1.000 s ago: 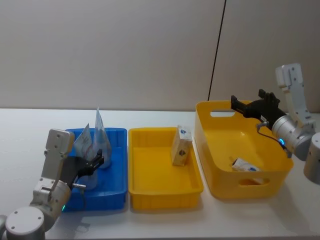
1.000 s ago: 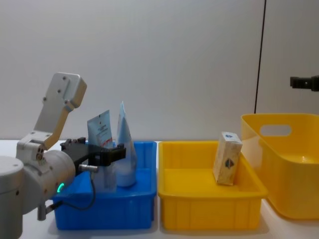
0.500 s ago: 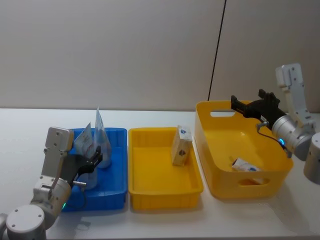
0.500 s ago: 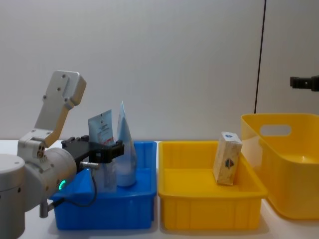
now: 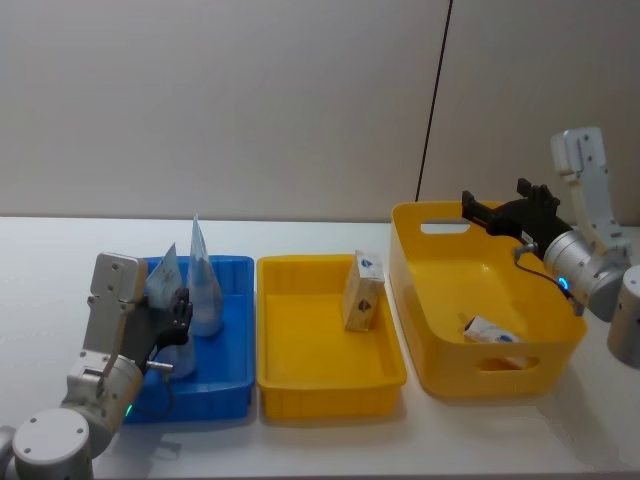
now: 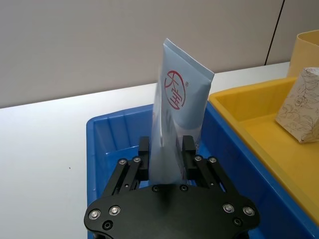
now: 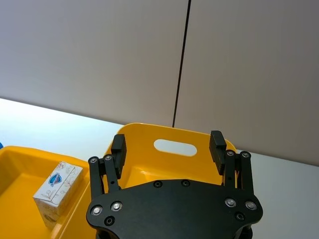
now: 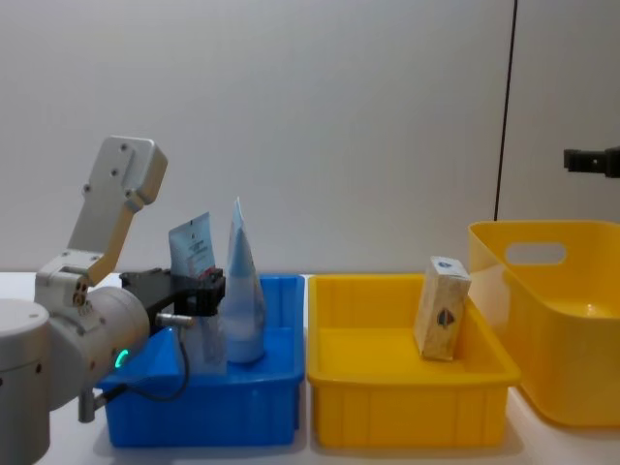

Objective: Bimanual collaborative sorting of washing and personal care products

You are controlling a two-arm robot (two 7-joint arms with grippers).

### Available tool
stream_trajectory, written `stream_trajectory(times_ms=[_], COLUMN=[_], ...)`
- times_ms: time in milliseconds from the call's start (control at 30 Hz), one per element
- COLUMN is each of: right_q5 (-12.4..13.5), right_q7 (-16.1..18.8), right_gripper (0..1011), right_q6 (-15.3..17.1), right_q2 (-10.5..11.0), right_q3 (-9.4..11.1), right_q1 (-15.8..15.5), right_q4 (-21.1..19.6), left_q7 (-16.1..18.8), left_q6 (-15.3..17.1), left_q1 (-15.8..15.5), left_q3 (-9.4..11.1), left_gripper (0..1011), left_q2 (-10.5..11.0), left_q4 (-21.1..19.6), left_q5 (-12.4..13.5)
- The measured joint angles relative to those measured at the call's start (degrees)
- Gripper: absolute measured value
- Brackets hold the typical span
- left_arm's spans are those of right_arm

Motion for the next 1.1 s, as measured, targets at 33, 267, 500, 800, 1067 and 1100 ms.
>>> stream_trajectory(times_ms=[33, 267, 500, 800, 1067, 1100], right_q5=[0.0, 0.0, 0.0, 0.0, 0.0, 0.0], right_q7=[0.0, 0.0, 0.0, 0.0, 0.0, 0.0], right_gripper=[1002, 1002, 1002, 1002, 1002, 1002], right_q6=[0.0, 0.0, 0.0, 0.0, 0.0, 0.0], right_q2=[0.0, 0.0, 0.0, 0.0, 0.0, 0.0], right_q3=[0.0, 0.0, 0.0, 0.0, 0.0, 0.0], right_q1=[0.0, 0.0, 0.0, 0.0, 0.0, 0.0], right_q4=[0.0, 0.0, 0.0, 0.0, 0.0, 0.0], left_q7=[0.0, 0.0, 0.0, 0.0, 0.0, 0.0], left_q6=[0.0, 0.0, -0.1, -0.1, -0.1, -0.1], left_q1=[0.0, 0.0, -0.1, -0.1, -0.1, -0.1], left_q3=[0.0, -0.1, -0.1, -0.1, -0.1, -0.1], left_gripper=[383, 276, 245, 234, 234, 234], left_q2=[0.0, 0.0, -0.1, -0.1, -0.1, -0.1], left_q4=[0.0, 0.0, 0.1, 0.1, 0.1, 0.1], left_q5=[0.0, 0.0, 0.0, 0.0, 0.0, 0.0])
